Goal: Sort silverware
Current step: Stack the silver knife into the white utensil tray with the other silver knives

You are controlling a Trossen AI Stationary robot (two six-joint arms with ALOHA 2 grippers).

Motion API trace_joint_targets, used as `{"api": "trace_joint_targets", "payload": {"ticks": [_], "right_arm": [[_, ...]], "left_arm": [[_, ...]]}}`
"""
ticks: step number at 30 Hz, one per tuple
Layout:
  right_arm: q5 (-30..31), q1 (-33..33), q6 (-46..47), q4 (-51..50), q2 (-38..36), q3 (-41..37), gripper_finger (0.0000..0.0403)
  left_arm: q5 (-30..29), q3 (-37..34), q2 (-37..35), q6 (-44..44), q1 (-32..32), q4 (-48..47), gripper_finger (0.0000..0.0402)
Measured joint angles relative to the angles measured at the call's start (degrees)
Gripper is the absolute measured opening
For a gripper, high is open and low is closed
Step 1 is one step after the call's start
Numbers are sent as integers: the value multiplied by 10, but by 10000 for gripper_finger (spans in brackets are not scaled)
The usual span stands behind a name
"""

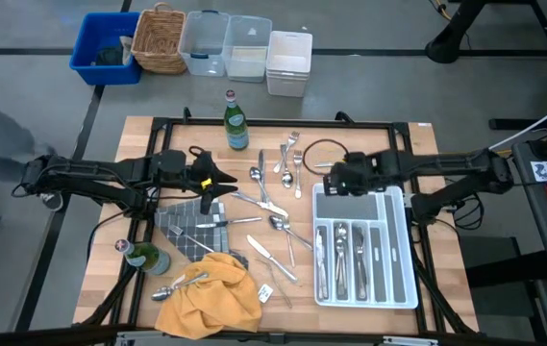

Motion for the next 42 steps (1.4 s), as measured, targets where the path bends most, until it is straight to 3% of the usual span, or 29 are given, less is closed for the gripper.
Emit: {"api": "trace_joint_targets", "payload": {"ticks": [8,17,42], "right_arm": [[-24,-71,-37,0,0,0,108],[-25,-107,-37,5,0,0,108],[-5,-107,-20,184,0,0,108]], "left_arm": [[0,0,0,8,0,-36,117],[0,0,0,45,0,-37,117],[0,0,0,48,0,-36,117]]}}
